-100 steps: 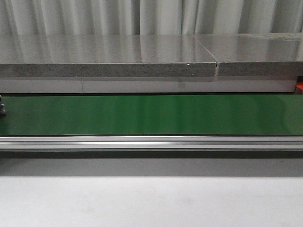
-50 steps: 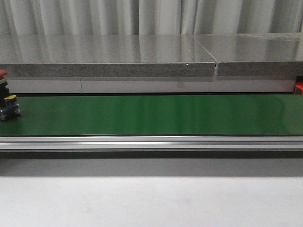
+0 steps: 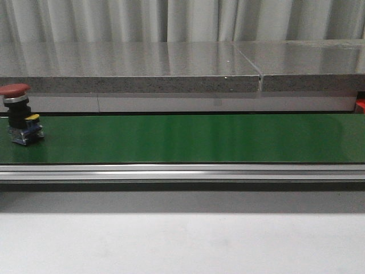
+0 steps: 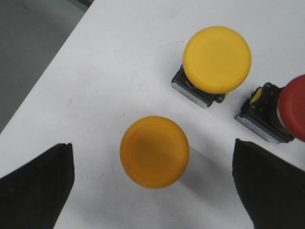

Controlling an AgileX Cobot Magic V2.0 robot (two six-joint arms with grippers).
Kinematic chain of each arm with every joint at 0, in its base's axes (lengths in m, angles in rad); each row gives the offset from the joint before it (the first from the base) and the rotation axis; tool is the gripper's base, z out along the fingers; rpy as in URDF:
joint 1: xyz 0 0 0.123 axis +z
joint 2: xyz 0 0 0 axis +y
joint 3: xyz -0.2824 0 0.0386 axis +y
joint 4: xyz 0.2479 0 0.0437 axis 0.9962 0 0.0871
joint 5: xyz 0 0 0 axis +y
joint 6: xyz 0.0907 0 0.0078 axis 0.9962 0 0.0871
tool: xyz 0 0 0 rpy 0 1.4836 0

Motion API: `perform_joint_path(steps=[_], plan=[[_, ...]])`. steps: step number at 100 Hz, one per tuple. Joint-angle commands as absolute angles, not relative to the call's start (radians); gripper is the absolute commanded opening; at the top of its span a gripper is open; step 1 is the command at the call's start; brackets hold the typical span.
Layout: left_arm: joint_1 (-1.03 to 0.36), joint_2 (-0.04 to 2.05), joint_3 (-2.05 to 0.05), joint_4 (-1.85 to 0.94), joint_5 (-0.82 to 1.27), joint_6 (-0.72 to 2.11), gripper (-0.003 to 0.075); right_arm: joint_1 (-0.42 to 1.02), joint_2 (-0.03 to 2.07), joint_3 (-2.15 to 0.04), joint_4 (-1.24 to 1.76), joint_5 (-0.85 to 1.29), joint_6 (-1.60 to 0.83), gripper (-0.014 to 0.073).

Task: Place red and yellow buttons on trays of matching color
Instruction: 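Move the left gripper over a yellow button on the table, then grasp the yellow button and place it on the conveyor, open left gripper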

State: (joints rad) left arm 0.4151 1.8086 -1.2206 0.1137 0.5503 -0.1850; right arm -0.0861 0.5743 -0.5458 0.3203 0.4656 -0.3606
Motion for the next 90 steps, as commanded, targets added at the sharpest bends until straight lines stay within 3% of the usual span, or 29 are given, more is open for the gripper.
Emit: perform_joint_path(steps=[1, 25, 44, 56, 75, 90], plan=[[0.419, 1.793, -1.273, 0.123, 0.507, -0.193, 0.0659, -0.087, 0.574, -0.57, 0.329, 0.403, -0.367, -0.0068], [0.419, 1.833, -1.285, 0.123, 0.509, -0.193, 0.065, -0.087, 0.574, -0.57, 0.329, 0.403, -0.367, -0.0068], [0.419, 1.849, -1.285, 0.125, 0.507, -0.194, 0.0568, -0.087, 0.574, -0.57, 0.329, 0.403, -0.367, -0.0068], [0.419, 1.849, -1.285, 0.125, 0.507, -0.194, 0.0447, -0.087, 0.574, -0.57, 0.329, 0.403, -0.367, -0.0068], [0.419, 1.842, -1.285, 0.125, 0.514, -0.194, 0.0165, -0.087, 0.574, -0.57, 0.329, 0.403, -0.367, -0.0068], [0.419, 1.794, -1.285, 0.122, 0.518, -0.194, 0.0004, -0.087, 0.574, -0.57, 0.329, 0.403, -0.367, -0.0068]])
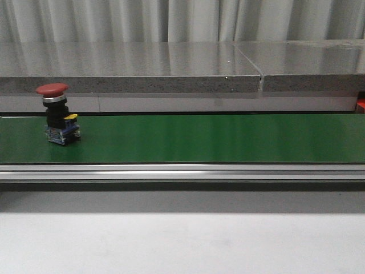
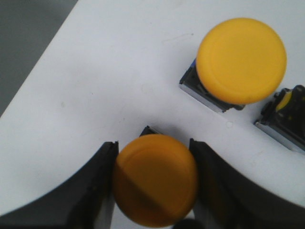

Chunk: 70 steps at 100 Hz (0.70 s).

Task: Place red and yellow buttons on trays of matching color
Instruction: 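Grasp the yellow button and place it on the conveyor, open left gripper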

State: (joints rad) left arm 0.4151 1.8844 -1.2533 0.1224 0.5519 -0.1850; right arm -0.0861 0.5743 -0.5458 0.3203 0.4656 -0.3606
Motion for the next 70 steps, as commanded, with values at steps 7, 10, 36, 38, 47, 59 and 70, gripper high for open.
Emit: perform_joint_path(steps=[7, 10, 36, 38, 47, 59, 70], plan=[[0.419, 1.752, -1.285, 0.113, 0.522, -0.194, -0.0019, -0.087, 0.574, -0.57, 0.329, 0.403, -0.367, -0.0068], [0.419, 1.733, -1.285, 0.107, 0.523, -0.194, -0.0019, -0.087, 0.574, -0.57, 0.329, 0.403, -0.367, -0.0068], [0.366, 1.517, -1.285, 0.094, 0.579, -0.194, -0.0019, -0.087, 0.574, -0.57, 0.329, 0.403, -0.367, -0.0068], [0.357, 1.501, -1.285, 0.094, 0.585, -0.194, -0.0019, -0.087, 0.574, -0.57, 0.329, 0.403, -0.367, -0.0068], [0.315, 1.445, -1.285, 0.094, 0.616, -0.194, -0.0019, -0.087, 0.574, -0.57, 0.329, 0.403, -0.367, -0.0068], [0.251, 1.4, -1.281, 0.094, 0.664, -0.194, -0.0019, -0.087, 0.574, -0.57, 0.329, 0.403, -0.367, -0.0068], [0.177, 1.378, -1.258, 0.094, 0.684, -0.177, -0.0019, -0.087, 0.574, -0.57, 0.329, 0.403, -0.367, -0.0068]])
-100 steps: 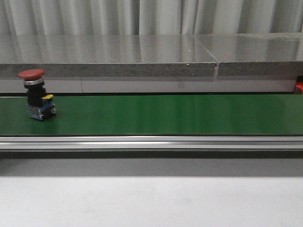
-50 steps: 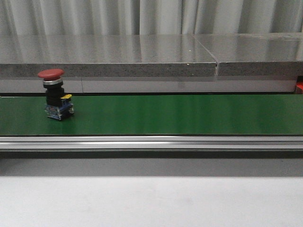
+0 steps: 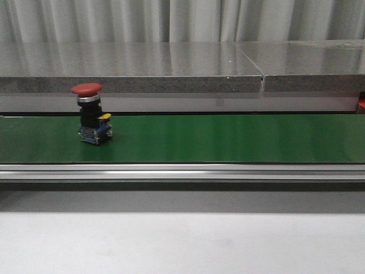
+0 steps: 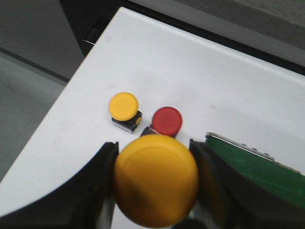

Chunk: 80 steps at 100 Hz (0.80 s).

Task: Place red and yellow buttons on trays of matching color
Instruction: 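Grasp the yellow button and place it on the conveyor, open left gripper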

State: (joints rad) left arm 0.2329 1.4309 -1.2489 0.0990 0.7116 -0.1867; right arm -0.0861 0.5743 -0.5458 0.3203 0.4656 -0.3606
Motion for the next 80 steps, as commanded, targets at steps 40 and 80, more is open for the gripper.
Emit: perform_joint_path(steps=[40, 80], plan=[[0.012, 1.38, -1.111, 0.085, 0.598, -0.169, -0.0019, -0.087, 0.574, -0.57, 0.329, 0.403, -0.367, -0.0068], [0.012, 1.499, -1.096, 0.084, 0.575, -0.169, -0.0018, -0.087, 0.574, -0.57, 0.329, 0.403, -0.367, -0.0068]])
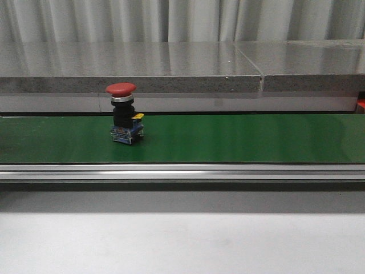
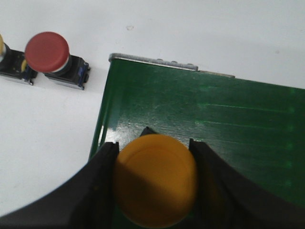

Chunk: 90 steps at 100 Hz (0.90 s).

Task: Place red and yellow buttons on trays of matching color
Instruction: 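Grasp the yellow button and place it on the conveyor, open left gripper, then raise the left gripper away from the conveyor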

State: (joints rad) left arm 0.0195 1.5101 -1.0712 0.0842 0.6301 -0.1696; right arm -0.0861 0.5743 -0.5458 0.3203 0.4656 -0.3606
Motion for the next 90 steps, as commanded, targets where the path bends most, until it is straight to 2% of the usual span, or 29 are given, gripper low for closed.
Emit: perform_joint_path(steps=[1, 10, 17, 24, 36, 43, 48, 73, 90], plan=[[0.012, 1.5, -1.096, 0.084, 0.575, -0.169, -0.0017, -0.087, 0.574, -0.57, 0.329, 0.403, -0.367, -0.0068], [0.012, 1.507, -1.096, 0.08, 0.575, -0.169, 0.0022, -0.087, 0.574, -0.57, 0.329, 0.403, -0.367, -0.0068], [0.012, 1.507, -1.096, 0.077, 0.575, -0.169, 0.0113, -0.087, 0.574, -0.57, 0.329, 0.403, -0.367, -0.0068], [0.012, 1.507, -1.096, 0.077, 0.575, -0.168, 0.0257, -0.087, 0.574, -0.57, 0.329, 0.403, -0.367, -0.0068], [0.012, 1.507, -1.096, 0.077, 0.56, -0.144, 0.0569, -0.087, 0.574, -0.57, 0.329, 0.403, -0.367, -0.0068], [0.012, 1.506, -1.096, 0.077, 0.551, -0.141, 0.0673, -0.087, 0.574, -0.57, 0.329, 0.403, -0.367, -0.0068], [0.012, 1.504, -1.103, 0.077, 0.551, -0.141, 0.0695, -0.087, 0.574, -0.57, 0.329, 0.403, -0.367, -0.0068], [-0.028, 1.457, -1.169, 0.076, 0.536, -0.115, 0.0692, -0.087, 0.574, -0.57, 0.329, 0.403, -0.367, -0.0068], [-0.084, 1.346, -1.178, 0.075, 0.51, -0.115, 0.0692, -0.087, 0.574, -0.57, 0.329, 0.403, -0.367, -0.0068]])
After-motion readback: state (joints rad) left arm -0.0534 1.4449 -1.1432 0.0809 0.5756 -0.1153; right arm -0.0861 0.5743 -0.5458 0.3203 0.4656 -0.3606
